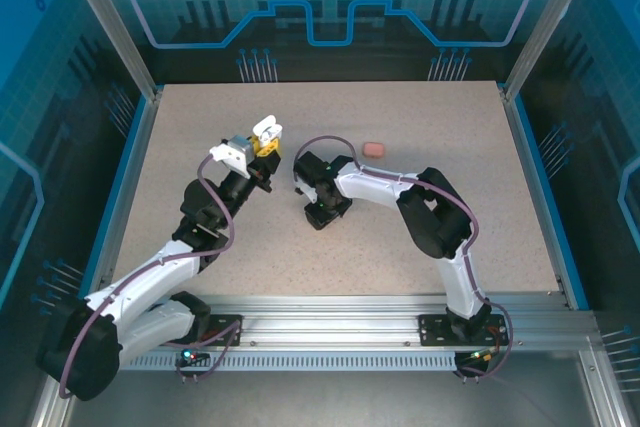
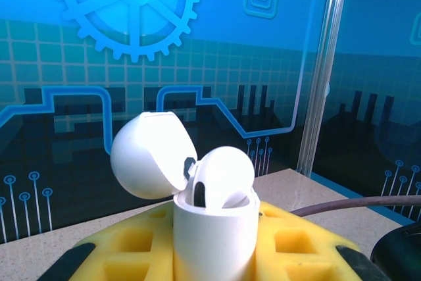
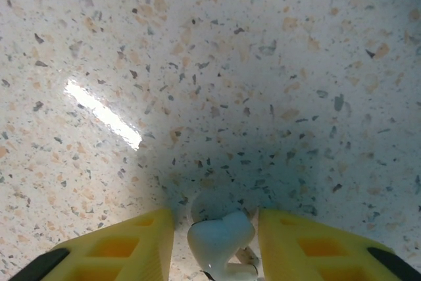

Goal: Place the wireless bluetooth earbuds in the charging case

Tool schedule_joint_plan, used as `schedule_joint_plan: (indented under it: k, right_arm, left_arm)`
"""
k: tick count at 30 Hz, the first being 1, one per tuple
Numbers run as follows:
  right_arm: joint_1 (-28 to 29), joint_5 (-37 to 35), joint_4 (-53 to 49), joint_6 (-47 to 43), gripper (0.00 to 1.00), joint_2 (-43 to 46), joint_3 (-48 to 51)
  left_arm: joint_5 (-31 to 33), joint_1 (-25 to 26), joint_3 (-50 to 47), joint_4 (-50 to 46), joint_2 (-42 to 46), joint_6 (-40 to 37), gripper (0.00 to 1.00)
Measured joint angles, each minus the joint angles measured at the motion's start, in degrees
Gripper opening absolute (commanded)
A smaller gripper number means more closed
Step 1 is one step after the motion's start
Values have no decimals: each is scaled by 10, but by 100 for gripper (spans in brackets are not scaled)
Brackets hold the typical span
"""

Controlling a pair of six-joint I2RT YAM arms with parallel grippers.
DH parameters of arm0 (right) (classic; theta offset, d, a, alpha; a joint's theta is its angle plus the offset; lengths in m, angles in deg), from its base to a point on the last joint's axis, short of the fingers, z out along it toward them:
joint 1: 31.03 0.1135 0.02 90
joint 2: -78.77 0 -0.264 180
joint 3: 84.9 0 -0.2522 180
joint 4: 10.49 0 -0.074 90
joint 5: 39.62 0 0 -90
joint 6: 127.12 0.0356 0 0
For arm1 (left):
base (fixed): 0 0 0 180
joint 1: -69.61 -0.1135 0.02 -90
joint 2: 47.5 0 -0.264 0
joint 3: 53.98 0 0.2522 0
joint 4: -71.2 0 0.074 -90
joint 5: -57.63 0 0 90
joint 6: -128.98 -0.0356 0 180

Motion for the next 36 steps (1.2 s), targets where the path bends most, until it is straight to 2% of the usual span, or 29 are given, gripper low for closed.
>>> schedule_joint_plan:
  k: [5, 13, 25, 30, 36]
  right_arm:
    - [0, -6, 2, 1, 29, 0, 2]
    - [-3, -8, 6, 14, 26, 36, 27]
    - [-61, -14, 28, 49, 26, 247, 39]
    - [-97, 25, 32, 52, 27, 320, 4]
    - [-112, 118, 61, 53, 28, 348, -94]
  left_arm:
    - [0, 0, 0, 0, 0, 0, 0]
    - [0, 0, 1, -5, 0, 0, 0]
    - [-15, 0, 10, -10, 0, 0, 0]
    - [-45, 0, 11, -5, -5, 0, 0]
    - [-85, 0, 17, 7, -32, 11, 0]
